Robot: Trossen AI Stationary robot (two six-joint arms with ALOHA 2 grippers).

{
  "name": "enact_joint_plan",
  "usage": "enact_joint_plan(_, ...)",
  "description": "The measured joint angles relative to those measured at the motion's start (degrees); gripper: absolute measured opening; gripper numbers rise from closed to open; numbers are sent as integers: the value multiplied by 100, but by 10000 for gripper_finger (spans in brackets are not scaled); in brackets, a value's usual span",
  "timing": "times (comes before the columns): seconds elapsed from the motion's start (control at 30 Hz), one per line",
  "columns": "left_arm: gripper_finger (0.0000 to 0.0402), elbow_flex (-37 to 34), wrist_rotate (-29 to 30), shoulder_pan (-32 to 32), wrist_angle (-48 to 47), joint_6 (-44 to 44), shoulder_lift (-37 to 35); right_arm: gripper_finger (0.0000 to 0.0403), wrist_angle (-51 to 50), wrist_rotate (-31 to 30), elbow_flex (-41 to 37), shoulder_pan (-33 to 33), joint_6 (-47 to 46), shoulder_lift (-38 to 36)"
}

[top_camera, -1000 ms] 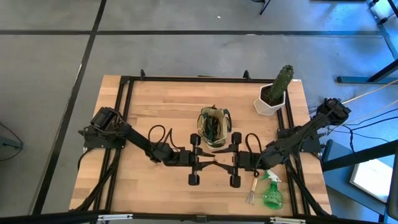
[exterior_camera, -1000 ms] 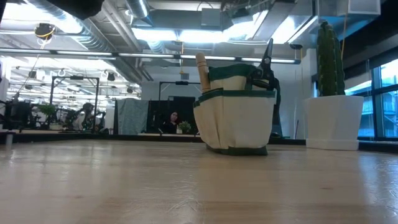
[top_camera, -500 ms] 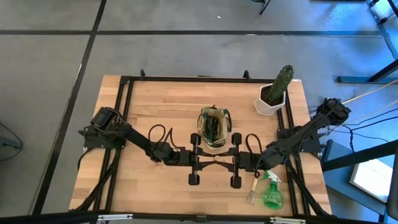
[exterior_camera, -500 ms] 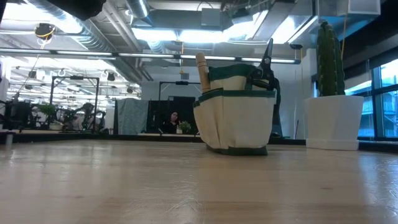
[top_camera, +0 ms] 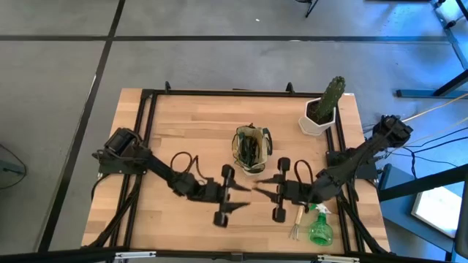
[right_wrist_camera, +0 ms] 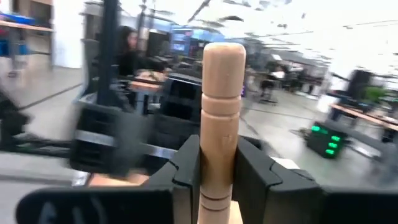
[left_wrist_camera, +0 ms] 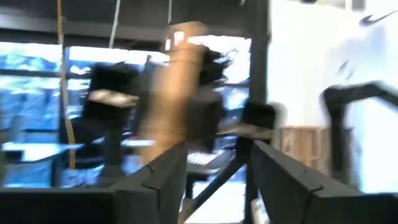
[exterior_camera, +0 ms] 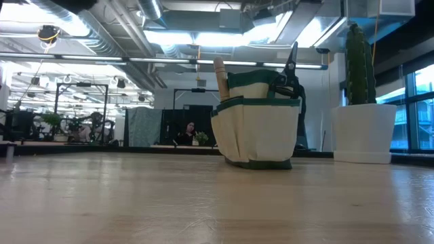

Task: Pick & Place Garden tools in Gardening bag
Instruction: Put the brown trowel into the green gardening bag

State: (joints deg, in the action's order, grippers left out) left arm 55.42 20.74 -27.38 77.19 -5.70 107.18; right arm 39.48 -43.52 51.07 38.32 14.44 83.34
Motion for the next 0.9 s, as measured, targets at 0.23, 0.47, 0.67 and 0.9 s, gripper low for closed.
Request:
enact_joint_plan(0.23, 193, -2, 189, -526, 904, -27, -81, 67, 118, -757, 0, 53, 774, -6)
enact_joint_plan(0.47, 176, -2, 149, -885, 778, 1653, -144, 67, -935, -145, 392, 62, 2819, -14)
enact_joint_plan(0.67, 173, -2, -354, -839, 100, 4280, -144, 67, -2653, 351, 754, 105, 3777, 166)
enact_joint_plan(0.9, 174, -2, -542, -578, -1349, 6568, -142, 67, -2890, -571, 772, 304, 5178, 791)
